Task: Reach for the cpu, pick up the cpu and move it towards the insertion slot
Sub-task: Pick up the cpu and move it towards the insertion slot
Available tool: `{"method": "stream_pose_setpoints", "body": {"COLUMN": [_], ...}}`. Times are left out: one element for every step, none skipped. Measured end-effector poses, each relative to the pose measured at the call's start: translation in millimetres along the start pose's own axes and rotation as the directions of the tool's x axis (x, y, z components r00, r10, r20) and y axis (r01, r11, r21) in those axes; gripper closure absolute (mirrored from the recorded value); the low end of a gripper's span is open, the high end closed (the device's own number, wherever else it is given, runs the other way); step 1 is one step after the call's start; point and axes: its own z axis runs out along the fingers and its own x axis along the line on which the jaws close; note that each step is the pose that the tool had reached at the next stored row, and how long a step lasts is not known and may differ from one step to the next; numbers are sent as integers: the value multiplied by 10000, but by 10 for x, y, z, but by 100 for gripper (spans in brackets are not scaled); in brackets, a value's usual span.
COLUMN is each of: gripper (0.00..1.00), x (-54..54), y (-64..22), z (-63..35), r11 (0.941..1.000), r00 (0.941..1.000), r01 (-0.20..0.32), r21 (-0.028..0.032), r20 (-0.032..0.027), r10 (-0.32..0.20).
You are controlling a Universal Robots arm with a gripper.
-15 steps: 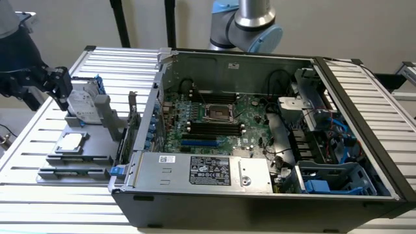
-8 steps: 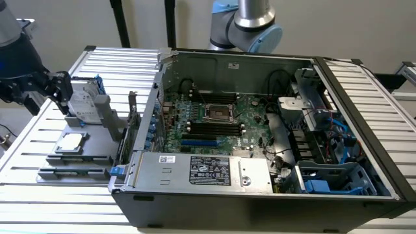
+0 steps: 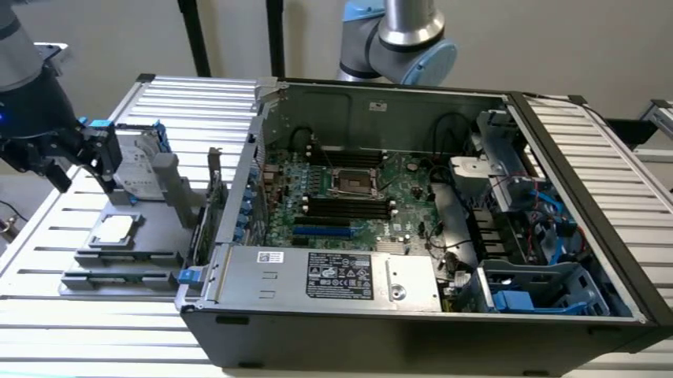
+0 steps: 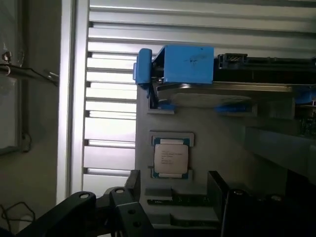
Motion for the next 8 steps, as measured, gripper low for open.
{"method": "stream_pose_setpoints", "body": {"gripper": [35, 35, 35, 35, 35, 35, 35, 35], "x": [0, 0, 0, 0, 0, 0, 0, 0], "y": [-1, -1, -2, -3, -4, -5, -5, -6], "z": [18, 36, 54, 73, 91, 109, 127, 145], "r11": [9999, 9998, 9997, 9996, 9995, 9994, 9994, 9994], "r00": [9999, 9998, 9997, 9996, 9995, 9994, 9994, 9994], "r01": [-121, -196, -244, -283, -311, -332, -346, -356], "r21": [1, 1, 0, 0, 0, 1, 0, 1], "r20": [4, 7, 9, 12, 13, 13, 13, 13], "r10": [121, 196, 244, 283, 311, 332, 346, 356]}}
